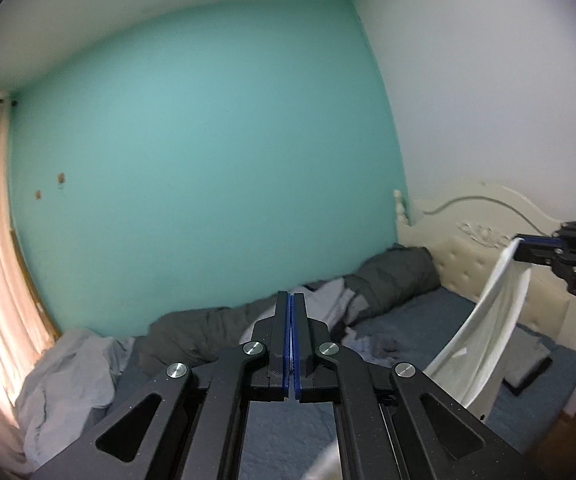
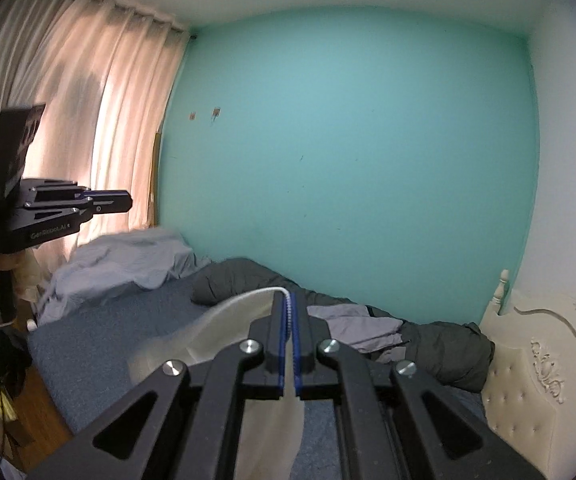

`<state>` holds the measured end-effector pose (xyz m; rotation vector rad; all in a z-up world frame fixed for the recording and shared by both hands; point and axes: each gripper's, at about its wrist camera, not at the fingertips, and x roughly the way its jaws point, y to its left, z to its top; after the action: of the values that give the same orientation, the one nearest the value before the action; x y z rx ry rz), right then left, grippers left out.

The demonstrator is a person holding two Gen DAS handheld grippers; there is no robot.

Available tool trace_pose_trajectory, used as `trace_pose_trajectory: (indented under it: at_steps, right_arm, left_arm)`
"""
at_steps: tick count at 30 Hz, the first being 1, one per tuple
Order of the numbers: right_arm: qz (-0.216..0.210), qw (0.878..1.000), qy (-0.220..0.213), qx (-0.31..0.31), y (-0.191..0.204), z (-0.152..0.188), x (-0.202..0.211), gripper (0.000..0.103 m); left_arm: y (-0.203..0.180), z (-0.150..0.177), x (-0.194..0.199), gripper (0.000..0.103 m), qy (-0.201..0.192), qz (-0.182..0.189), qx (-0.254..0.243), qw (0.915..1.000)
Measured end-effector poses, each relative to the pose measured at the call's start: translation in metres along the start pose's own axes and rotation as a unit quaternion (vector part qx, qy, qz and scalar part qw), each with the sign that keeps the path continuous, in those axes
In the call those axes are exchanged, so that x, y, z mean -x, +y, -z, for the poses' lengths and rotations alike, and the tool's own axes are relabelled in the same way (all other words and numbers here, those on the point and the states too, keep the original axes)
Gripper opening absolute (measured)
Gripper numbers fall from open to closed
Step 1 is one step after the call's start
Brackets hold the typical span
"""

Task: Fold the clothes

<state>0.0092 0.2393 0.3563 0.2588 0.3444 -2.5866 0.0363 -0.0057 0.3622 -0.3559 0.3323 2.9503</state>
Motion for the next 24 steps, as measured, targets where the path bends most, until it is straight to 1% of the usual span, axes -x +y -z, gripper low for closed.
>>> trace_pose_trajectory:
  at_steps: [1,4,7,10,13,14,18,21,24]
  right_arm:
    - [0.002,1.0,0.015,0.008,0.005,0.005,-0.008,0.002]
    - [0.006,0.998,0.061,0.025,0.016,0.023,-0.036,0.002]
    - [-0.001,0.995,0.095,0.019,0.018,0.046,-0.062,0.002]
    - [-0.009,0.993,0.121,0.01,0.015,0.073,-0.086,0.002]
    - [-0.012,0.99,0.142,-0.003,0.008,0.098,-0.108,0.002]
    - [-0.012,0.989,0.148,-0.011,0.004,0.106,-0.116,0.002]
    - [-0.009,0.984,0.173,-0.037,-0.008,0.133,-0.145,0.002]
    - [-0.008,0.98,0.194,-0.047,-0.013,0.149,-0.168,0.002]
    - [-0.01,0.976,0.212,-0.053,-0.017,0.164,-0.194,0.002]
  left_arm:
    - [-0.003,0.006,-0.003,0.0,0.006,0.014,0.008,0.9999]
    - [-0.006,0.036,-0.029,0.0,0.042,0.059,0.04,0.9966]
    - [-0.012,0.079,-0.066,0.0,0.085,0.09,0.064,0.9903]
    - [-0.013,0.14,-0.112,0.0,0.135,0.112,0.098,0.9797]
    - [-0.013,0.184,-0.146,0.0,0.167,0.127,0.119,0.9704]
    - [-0.014,0.2,-0.156,0.0,0.178,0.134,0.134,0.9657]
    - [-0.03,0.251,-0.183,0.0,0.214,0.157,0.151,0.9522]
    - [-0.034,0.28,-0.201,0.0,0.237,0.165,0.163,0.9435]
    - [-0.041,0.306,-0.219,0.0,0.255,0.181,0.173,0.9339]
